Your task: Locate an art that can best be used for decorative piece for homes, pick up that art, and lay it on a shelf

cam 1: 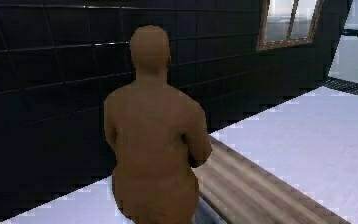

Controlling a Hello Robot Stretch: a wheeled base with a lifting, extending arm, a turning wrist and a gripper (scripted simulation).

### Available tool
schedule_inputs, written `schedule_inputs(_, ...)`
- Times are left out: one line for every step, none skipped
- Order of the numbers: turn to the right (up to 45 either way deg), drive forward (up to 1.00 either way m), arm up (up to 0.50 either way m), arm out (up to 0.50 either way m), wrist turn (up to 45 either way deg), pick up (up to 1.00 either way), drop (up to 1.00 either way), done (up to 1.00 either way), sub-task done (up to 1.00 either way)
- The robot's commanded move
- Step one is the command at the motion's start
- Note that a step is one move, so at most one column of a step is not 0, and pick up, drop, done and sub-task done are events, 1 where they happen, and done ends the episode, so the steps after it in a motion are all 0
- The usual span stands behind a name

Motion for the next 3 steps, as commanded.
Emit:
schedule_inputs(-24.0,0.00,0.00,0.00,0.0,0.00,0.00,0.00,0.00)
schedule_inputs(-3.0,0.00,0.00,0.00,0.0,0.00,0.00,0.00,0.00)
schedule_inputs(45.0,0.00,0.00,0.00,0.0,0.00,0.00,0.00,0.00)
